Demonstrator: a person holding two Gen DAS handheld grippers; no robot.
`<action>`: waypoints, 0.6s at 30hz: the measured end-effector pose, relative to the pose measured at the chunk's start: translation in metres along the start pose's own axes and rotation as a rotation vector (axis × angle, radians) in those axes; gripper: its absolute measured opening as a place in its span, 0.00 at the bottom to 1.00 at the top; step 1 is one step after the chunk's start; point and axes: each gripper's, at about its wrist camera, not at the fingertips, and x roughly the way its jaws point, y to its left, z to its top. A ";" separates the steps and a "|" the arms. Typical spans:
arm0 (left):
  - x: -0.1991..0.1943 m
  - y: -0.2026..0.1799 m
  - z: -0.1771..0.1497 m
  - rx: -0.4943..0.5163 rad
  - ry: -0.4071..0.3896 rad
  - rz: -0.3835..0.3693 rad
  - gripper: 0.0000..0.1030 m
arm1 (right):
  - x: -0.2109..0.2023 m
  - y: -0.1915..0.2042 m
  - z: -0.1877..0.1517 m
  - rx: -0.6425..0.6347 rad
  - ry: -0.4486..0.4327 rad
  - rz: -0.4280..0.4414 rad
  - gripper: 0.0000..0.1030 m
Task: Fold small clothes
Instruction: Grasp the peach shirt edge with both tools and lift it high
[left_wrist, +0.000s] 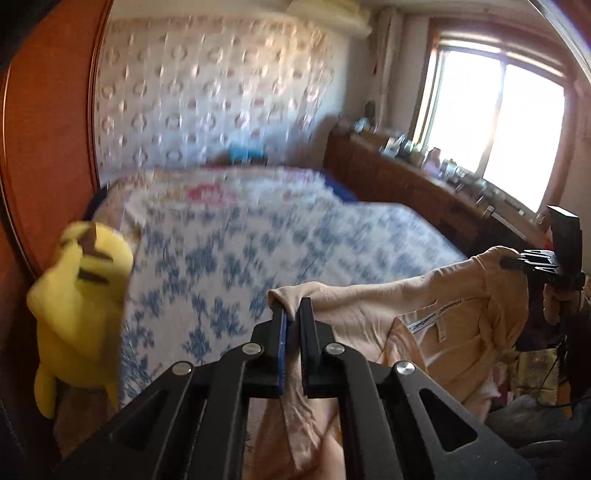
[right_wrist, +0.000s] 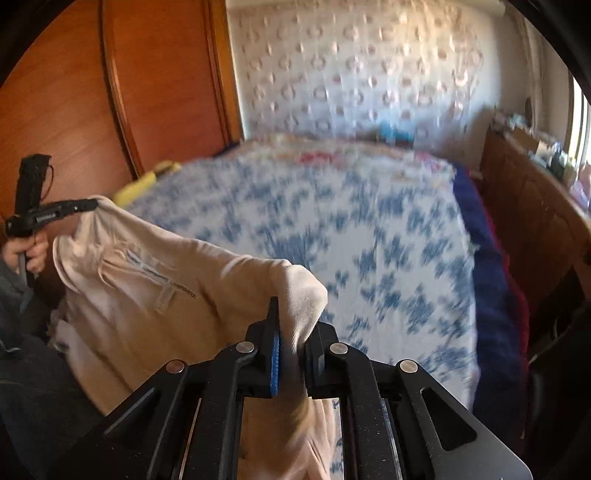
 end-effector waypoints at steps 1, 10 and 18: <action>-0.007 -0.003 0.005 0.006 -0.018 -0.002 0.03 | -0.012 0.005 0.005 -0.024 -0.016 -0.009 0.06; -0.082 -0.022 0.047 0.040 -0.226 0.001 0.03 | -0.104 0.026 0.049 -0.105 -0.176 -0.045 0.06; -0.138 -0.030 0.080 0.089 -0.375 0.010 0.03 | -0.180 0.046 0.084 -0.160 -0.326 -0.034 0.06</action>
